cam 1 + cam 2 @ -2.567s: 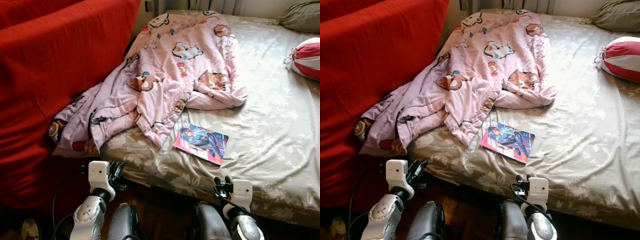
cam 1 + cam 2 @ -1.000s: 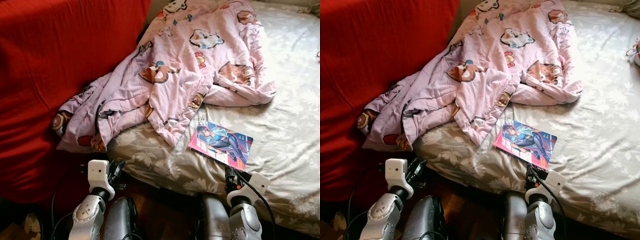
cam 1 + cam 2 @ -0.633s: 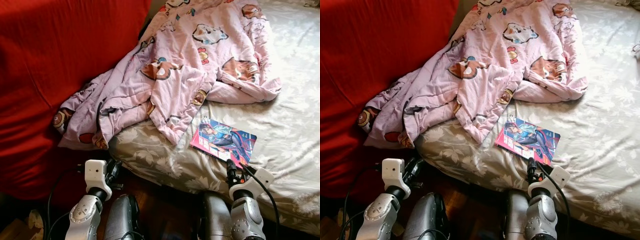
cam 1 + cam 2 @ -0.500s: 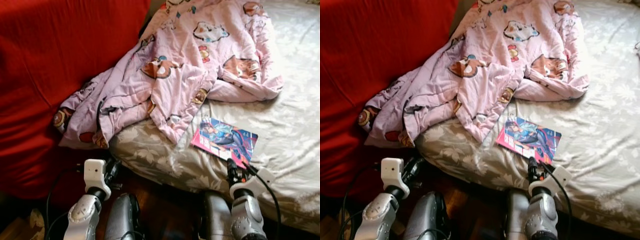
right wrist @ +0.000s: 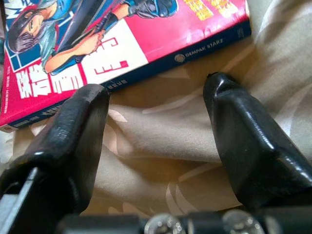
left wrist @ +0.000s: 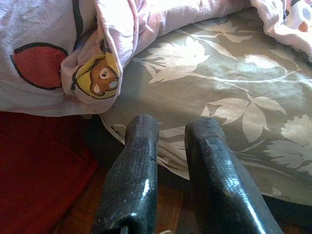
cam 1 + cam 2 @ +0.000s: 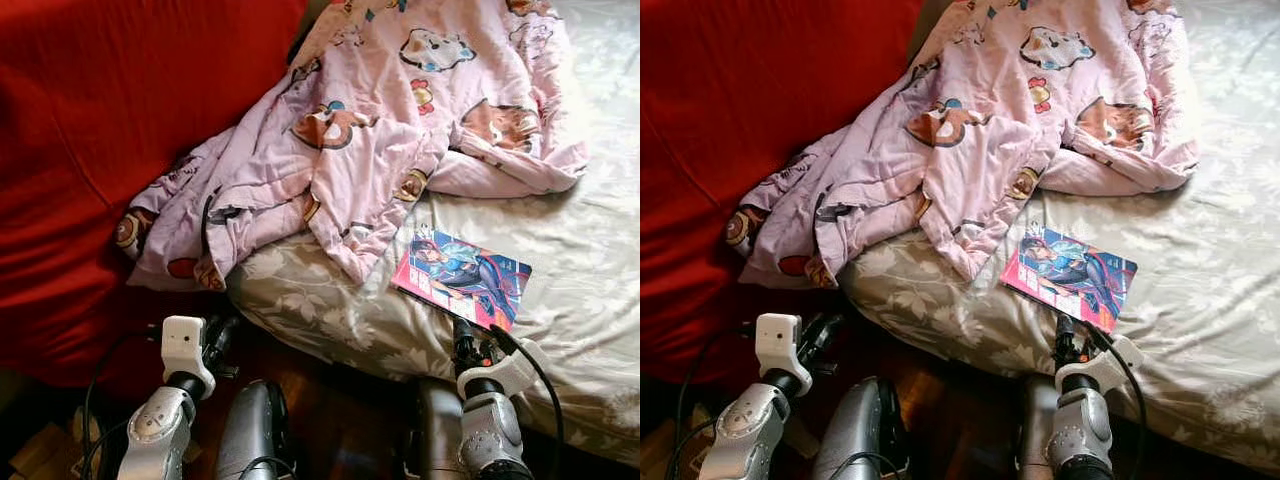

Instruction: Clean up the room

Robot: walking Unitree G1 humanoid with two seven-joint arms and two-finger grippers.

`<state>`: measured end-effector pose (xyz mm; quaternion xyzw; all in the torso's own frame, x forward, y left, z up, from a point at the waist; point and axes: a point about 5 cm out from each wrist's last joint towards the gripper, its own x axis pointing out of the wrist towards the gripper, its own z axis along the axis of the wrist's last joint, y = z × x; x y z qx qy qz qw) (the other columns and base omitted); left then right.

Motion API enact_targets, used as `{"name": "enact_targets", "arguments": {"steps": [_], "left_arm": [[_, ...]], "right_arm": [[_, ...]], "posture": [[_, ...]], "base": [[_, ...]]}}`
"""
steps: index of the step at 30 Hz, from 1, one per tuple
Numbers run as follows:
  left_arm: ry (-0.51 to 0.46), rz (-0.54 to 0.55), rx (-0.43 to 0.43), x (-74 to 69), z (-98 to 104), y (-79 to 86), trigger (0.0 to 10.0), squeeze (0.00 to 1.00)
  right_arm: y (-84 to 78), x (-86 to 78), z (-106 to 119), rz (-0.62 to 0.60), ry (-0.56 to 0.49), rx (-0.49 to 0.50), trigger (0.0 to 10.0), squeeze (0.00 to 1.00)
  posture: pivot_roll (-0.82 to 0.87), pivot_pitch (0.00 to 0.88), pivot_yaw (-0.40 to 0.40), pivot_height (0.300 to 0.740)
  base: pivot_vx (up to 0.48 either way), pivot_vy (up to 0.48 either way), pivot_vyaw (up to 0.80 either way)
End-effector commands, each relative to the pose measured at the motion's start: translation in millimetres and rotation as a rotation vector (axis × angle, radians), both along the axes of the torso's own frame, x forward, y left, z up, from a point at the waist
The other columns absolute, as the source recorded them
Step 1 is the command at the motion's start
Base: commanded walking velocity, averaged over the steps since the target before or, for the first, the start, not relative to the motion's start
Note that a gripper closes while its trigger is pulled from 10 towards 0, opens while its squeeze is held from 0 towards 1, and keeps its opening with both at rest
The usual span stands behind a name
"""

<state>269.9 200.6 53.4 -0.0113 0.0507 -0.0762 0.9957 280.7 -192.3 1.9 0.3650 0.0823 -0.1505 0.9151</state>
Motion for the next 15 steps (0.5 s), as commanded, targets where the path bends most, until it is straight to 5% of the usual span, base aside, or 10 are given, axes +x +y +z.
{"name": "enact_targets", "arguments": {"steps": [1,15], "left_arm": [[0.023,0.0,0.019,-4.3,-2.2,6.0,10.0,0.0],[0.025,-0.022,0.03,-2.7,0.5,5.7,10.0,0.0]], "right_arm": [[4.7,-7.9,-10.8,0.001,0.048,0.038,10.0,0.0],[-2.2,-0.3,-5.9,-0.056,-0.001,0.137,10.0,0.0]], "posture": [[0.07,0.256,0.121,0.586],[0.08,0.242,0.135,0.586]], "base": [[0.0,0.0,0.0],[0.0,0.0,0.0]]}}
